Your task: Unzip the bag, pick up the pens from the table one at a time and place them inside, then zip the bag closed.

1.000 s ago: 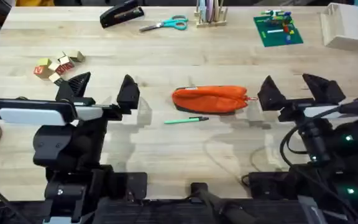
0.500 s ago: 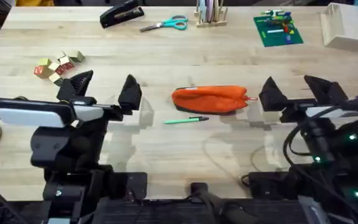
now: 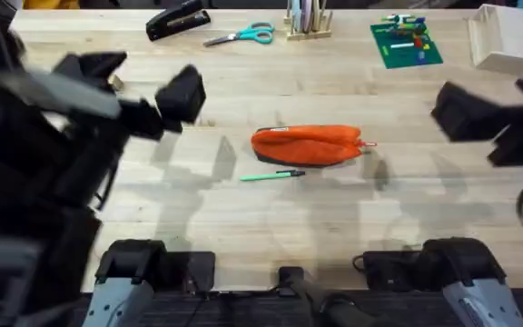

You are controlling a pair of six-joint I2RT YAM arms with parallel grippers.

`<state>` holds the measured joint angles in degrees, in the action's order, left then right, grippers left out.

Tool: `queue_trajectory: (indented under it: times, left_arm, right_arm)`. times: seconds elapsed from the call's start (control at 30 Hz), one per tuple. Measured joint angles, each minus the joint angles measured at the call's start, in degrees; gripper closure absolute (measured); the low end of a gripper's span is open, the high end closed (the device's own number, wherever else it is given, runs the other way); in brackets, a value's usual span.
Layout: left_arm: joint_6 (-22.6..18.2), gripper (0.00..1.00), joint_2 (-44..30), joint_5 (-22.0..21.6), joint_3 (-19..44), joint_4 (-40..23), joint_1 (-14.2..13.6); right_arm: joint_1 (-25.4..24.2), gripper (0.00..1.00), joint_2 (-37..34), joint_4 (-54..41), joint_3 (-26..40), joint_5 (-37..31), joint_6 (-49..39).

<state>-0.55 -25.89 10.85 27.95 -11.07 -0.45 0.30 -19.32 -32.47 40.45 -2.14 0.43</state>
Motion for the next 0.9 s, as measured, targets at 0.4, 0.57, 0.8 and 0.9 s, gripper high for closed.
queue_trajectory:
  times: [0.4,0.57,0.8,0.9]
  left_arm:
    - [-1.63,0.008,-28.98,3.84,32.00,-15.95,0.00]
    - [-5.32,0.007,-36.58,7.37,38.91,-20.82,0.00]
    - [-20.42,0.008,-41.62,16.62,41.38,-29.32,0.00]
    - [-38.87,0.007,-42.10,21.33,41.41,-37.91,-3.73]
  right_arm:
    - [0.00,0.004,-12.05,-4.47,15.55,0.01,-0.01]
    - [0.00,0.004,-12.07,-4.73,15.69,-0.06,-0.02]
    - [0.00,0.004,-12.07,-4.82,15.69,-0.27,-1.30]
    - [0.00,0.003,-12.06,-4.83,15.69,-0.45,-1.97]
